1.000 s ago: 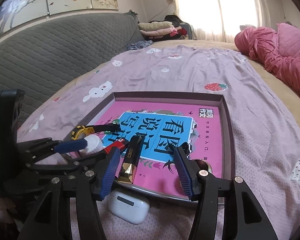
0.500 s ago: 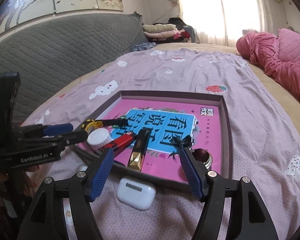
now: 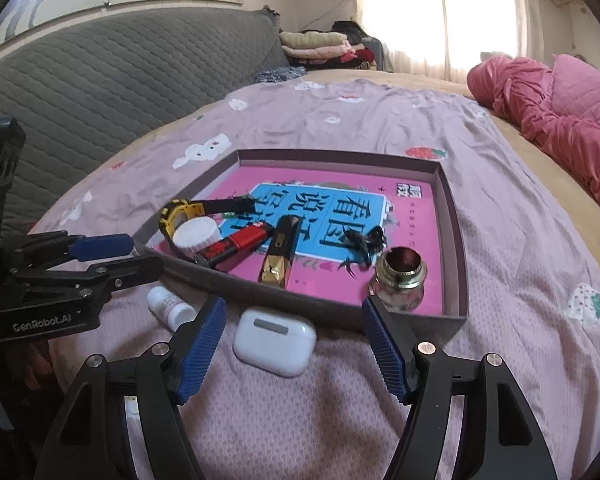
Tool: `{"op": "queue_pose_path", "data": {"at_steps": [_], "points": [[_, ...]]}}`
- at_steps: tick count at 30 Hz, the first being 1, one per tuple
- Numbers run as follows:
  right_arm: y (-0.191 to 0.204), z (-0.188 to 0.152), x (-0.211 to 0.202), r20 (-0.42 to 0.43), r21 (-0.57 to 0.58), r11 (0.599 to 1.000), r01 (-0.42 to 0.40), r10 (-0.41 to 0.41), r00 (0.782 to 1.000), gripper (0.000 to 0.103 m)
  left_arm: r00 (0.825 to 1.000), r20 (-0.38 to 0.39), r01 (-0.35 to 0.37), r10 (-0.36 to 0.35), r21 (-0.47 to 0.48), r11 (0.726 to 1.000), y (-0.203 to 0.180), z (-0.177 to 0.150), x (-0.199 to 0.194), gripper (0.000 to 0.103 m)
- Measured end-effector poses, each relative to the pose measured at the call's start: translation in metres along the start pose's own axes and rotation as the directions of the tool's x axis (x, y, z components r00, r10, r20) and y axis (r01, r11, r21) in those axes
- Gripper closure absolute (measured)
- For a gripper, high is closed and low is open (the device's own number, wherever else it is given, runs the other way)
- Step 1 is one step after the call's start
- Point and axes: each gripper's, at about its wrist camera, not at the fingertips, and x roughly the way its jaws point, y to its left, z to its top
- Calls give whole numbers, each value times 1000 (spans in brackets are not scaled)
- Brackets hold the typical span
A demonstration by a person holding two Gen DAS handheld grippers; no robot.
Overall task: Organize rigid objects
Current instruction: 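Move the left gripper to the white pill bottle while the right gripper approaches the white earbud case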
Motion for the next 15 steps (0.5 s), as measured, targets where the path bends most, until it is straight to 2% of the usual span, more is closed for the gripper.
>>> {"op": "queue_pose_path", "data": {"at_steps": [15], "points": [[-6, -12, 4, -62, 84, 996, 32, -27, 998, 31, 994, -103, 26, -30, -36, 999, 0, -23, 13, 51]]}}
